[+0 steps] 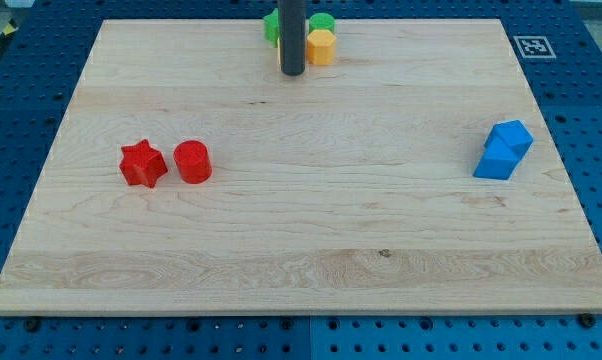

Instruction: Slide the red star below yellow heart

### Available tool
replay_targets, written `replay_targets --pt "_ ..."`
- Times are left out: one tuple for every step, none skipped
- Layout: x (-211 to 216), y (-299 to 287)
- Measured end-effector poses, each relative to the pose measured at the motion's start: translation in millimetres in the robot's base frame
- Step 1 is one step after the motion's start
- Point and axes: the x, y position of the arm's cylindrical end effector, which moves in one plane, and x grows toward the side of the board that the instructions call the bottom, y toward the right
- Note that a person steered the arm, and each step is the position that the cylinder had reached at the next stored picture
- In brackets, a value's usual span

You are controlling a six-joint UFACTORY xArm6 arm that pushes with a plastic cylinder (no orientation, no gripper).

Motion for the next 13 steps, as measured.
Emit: replay_targets --pt "34 -50" --pt "43 -129" --pt "67 -224" --pt "117 -272" --pt "160 -260" --pt "149 -180" --pt "109 -108" --pt "100 -109" --pt "109 -174" --pt "144 -196" --pt "181 -168" --pt "159 -112" --pt "79 -109"
